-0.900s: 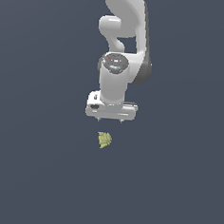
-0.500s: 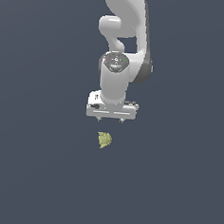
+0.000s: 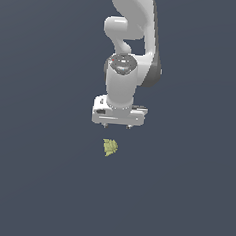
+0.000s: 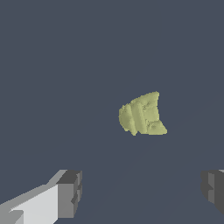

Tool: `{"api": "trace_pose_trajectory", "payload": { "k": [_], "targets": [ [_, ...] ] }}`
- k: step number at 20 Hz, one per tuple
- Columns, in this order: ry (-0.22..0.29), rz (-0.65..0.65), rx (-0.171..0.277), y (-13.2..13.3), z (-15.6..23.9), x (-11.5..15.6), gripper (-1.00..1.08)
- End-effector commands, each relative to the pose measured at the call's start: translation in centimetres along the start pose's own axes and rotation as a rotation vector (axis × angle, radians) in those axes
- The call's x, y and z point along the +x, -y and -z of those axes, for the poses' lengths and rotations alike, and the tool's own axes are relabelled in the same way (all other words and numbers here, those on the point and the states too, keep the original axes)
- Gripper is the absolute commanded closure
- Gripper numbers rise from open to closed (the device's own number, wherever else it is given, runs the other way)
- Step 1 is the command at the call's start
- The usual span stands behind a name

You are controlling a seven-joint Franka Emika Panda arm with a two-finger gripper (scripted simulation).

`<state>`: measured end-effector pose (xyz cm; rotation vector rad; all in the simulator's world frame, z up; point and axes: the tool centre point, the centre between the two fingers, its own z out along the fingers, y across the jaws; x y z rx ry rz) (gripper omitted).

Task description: Pick up the object and move it to a goal position.

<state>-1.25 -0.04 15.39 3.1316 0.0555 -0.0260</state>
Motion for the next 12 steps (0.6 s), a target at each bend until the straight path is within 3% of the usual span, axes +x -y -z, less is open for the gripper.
{"api": "trace_pose_trajectory", "payload": {
  "k": [1, 12],
  "targets": [
    [0.0, 0.008, 0.0, -0.1, -0.2, 0.1, -0.92],
    [-0.01, 0.141, 0.003, -1.4, -3.8, 2.5, -0.92]
  ]
}}
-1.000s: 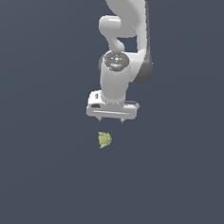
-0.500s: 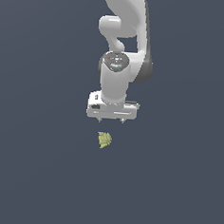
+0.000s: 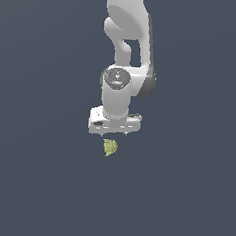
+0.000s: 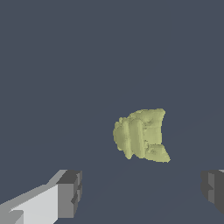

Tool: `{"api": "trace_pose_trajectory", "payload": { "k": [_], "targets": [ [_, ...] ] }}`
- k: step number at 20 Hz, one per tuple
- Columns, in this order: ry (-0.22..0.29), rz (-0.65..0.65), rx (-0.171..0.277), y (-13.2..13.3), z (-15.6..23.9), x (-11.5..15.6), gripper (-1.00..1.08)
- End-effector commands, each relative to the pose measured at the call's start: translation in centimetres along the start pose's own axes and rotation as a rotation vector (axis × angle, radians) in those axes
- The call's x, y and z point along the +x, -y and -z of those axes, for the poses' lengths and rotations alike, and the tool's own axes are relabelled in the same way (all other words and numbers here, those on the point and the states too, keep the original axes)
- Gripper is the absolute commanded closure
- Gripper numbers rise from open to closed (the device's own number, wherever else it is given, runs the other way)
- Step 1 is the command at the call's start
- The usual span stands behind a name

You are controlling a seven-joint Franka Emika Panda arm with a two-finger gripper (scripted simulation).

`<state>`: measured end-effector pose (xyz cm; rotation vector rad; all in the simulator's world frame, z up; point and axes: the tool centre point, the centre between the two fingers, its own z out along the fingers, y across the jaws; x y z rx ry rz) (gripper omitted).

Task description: Pick up the object and move it to a goal position.

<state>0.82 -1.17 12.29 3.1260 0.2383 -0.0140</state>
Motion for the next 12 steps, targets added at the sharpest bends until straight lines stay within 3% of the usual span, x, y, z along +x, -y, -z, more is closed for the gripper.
{"api": "trace_pose_trajectory", "payload": {
  "k": [1, 12],
  "targets": [
    [-0.003, 0.038, 0.001, -0.5, -1.1, 0.6, -0.92],
    [-0.01, 0.113, 0.005, -1.4, -3.3, 1.6, -0.92]
  ]
}}
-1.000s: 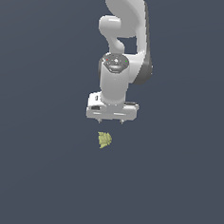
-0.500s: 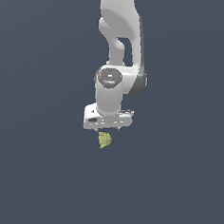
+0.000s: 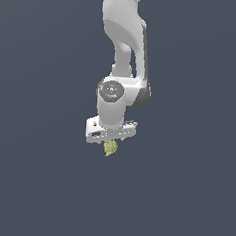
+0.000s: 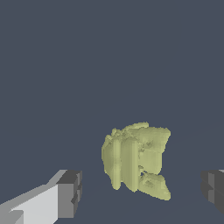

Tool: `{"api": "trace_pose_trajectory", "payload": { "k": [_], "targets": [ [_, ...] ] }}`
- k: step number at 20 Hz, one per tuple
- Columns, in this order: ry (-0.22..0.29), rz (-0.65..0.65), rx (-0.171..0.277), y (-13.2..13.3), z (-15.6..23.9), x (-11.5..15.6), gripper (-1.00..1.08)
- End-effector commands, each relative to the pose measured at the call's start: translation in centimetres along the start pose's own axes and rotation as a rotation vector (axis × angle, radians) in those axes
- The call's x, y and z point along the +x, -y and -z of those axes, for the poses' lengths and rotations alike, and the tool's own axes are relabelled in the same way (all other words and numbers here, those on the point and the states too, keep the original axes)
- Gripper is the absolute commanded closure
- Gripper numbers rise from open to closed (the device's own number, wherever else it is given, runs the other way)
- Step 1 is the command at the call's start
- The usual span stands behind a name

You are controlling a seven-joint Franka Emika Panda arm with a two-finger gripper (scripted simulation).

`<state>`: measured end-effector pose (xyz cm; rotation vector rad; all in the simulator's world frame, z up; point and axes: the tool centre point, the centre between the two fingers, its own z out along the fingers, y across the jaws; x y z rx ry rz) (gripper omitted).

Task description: Pick up the object and move it to a goal position.

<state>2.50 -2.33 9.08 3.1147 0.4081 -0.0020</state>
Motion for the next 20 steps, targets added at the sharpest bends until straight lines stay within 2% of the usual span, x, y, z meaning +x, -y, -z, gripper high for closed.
{"api": "trace_pose_trajectory", "payload": {
  "k": [1, 6, 13, 18, 19, 20],
  "targets": [
    [0.0, 0.0, 0.0, 0.0, 0.0, 0.0, -0.92],
    [0.0, 0.001, 0.0, 0.0, -1.0, 0.0, -0.92],
    [-0.001, 0.004, 0.0, 0.0, -4.4, -0.1, -0.92],
    [-0.001, 0.004, 0.0, 0.0, -5.1, 0.1, -0.92],
    [-0.001, 0.004, 0.0, 0.0, -5.1, 0.1, 1.08],
    [-0.001, 0.004, 0.0, 0.0, -5.1, 0.1, 1.08]
  ]
}}
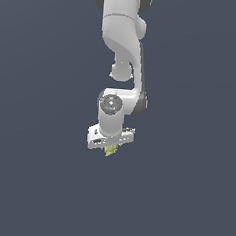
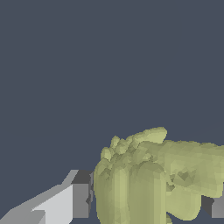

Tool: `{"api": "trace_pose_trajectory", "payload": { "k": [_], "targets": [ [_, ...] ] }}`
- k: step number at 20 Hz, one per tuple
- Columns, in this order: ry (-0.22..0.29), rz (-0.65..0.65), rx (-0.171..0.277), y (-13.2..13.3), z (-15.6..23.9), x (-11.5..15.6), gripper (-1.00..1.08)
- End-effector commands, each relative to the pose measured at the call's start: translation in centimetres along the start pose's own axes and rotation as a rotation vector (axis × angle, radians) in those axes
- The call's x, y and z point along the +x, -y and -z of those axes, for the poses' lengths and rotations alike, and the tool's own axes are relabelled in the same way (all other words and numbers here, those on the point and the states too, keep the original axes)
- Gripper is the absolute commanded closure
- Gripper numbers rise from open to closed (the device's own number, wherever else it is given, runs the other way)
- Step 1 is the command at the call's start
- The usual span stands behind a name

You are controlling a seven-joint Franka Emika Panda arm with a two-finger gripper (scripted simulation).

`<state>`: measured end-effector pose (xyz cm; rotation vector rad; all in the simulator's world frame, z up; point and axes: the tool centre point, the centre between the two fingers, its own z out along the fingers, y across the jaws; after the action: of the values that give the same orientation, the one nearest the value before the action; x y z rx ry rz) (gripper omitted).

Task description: Pick up the object and move it to a goal position.

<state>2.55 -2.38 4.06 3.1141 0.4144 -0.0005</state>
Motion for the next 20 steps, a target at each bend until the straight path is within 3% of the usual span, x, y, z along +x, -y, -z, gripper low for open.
{"api": "trace_pose_trajectory", "payload": {
  "k": [1, 12, 20],
  "targets": [
    [0.0, 0.0, 0.0, 0.0, -0.1, 0.0, 1.08],
    [-0.001, 0.0, 0.0, -0.1, 0.3, 0.0, 1.08],
    [-0.001, 0.0, 0.0, -1.5, 3.6, -0.9, 1.08]
  ]
}}
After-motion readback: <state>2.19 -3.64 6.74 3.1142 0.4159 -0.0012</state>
